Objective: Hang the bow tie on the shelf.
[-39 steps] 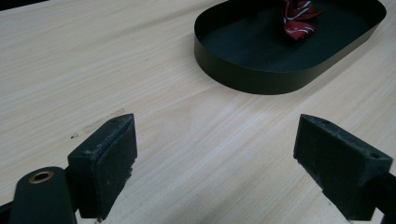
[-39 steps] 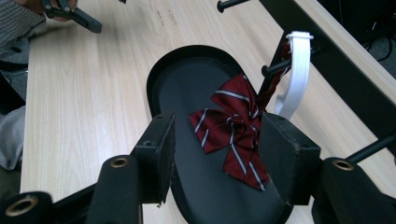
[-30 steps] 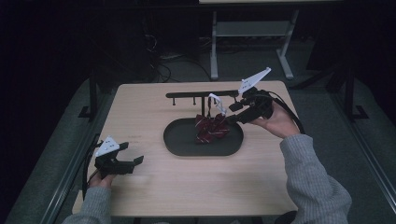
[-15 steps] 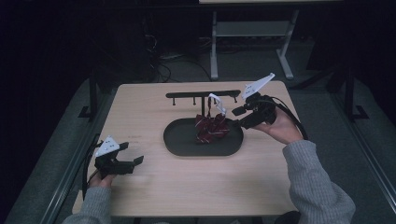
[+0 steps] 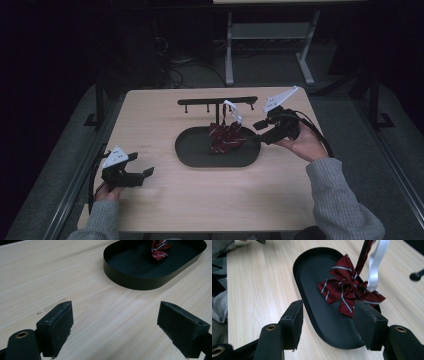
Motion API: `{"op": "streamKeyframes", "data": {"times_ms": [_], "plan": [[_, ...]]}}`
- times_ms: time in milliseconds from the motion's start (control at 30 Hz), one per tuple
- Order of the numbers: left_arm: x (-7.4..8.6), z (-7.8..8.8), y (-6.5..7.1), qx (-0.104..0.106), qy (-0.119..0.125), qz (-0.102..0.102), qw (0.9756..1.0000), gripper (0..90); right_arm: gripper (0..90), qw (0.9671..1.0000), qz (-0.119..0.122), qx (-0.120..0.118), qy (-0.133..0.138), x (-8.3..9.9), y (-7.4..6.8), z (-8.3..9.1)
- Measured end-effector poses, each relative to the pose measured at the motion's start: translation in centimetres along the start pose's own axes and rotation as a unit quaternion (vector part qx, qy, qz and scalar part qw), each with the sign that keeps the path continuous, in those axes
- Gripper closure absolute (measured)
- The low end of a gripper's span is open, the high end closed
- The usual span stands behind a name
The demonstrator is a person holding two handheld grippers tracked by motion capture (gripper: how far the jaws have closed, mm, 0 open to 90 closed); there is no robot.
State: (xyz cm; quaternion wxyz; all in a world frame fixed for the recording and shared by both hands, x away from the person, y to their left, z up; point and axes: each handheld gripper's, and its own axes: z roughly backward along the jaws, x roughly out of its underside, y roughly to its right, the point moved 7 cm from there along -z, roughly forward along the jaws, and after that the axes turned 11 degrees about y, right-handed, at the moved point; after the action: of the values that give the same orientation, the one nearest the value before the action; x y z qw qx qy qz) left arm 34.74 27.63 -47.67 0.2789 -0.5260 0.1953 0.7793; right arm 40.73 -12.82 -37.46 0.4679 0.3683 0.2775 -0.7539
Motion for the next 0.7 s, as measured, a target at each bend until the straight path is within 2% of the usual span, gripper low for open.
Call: {"op": "streamKeyframes", "data": {"times_ms": [433,700], "plan": [[0.0,0.0,0.0,0.000,0.000,-0.001,1.0000,13.1,40.0,0.9999,-0.015,0.004,0.001,1.8,-0.1,0.2],[0.0,0.0,0.0,0.000,-0.001,-0.001,1.0000,13.0,39.8,0.9994,-0.033,0.007,-0.004,3.3,-0.3,0.3]]}}
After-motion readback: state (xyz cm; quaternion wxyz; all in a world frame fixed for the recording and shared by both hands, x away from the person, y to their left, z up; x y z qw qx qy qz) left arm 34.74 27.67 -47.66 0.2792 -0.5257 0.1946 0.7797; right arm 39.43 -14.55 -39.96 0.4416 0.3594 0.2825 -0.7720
